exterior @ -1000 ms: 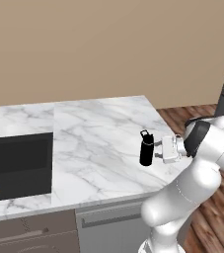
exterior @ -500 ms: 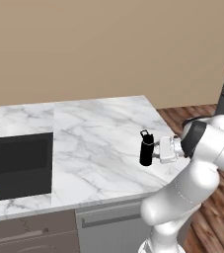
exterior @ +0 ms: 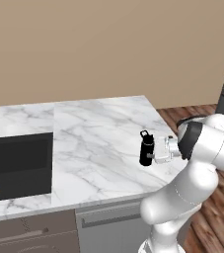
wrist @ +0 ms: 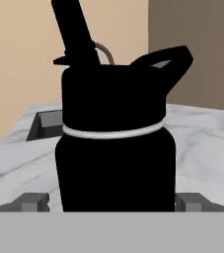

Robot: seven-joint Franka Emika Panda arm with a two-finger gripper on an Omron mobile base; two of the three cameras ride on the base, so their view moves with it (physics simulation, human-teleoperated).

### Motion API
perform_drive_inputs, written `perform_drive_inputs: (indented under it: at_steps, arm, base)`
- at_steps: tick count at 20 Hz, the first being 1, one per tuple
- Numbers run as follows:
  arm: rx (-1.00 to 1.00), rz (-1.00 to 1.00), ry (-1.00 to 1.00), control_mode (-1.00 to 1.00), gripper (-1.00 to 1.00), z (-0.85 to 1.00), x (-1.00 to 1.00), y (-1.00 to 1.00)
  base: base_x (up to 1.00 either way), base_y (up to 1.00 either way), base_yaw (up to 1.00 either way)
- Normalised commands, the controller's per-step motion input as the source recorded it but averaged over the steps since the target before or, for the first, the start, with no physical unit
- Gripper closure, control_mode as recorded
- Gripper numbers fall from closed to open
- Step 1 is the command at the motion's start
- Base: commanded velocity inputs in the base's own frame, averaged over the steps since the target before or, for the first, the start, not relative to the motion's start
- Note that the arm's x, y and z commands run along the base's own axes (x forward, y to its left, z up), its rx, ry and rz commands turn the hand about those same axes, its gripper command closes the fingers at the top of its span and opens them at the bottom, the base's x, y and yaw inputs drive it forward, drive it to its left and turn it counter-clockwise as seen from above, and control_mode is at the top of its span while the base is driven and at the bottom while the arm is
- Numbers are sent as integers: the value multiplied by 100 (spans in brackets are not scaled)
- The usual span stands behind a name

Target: Pick the water bottle from the counter and place it in the open cabinet.

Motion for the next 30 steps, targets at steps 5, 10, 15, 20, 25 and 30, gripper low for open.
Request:
perform_drive_inputs:
  at_steps: [5, 10, 15, 20, 25, 30]
  arm:
    - [0, 0, 5, -100, -100, -3, 5, 19]
    - [0, 0, 4, -100, -100, -4, 1, 22]
    - [0, 0, 2, -100, 100, -6, 0, 25]
    - [0, 0, 0, -100, 100, 0, 0, 5]
    - [0, 0, 0, -100, 100, 0, 0, 0]
    - [0, 0, -4, -100, 100, 37, -15, 0]
  base:
    - [0, 0, 0]
    - [0, 0, 0]
    - [0, 0, 0]
    - [0, 0, 0]
    - [0, 0, 0]
    - [0, 0, 0]
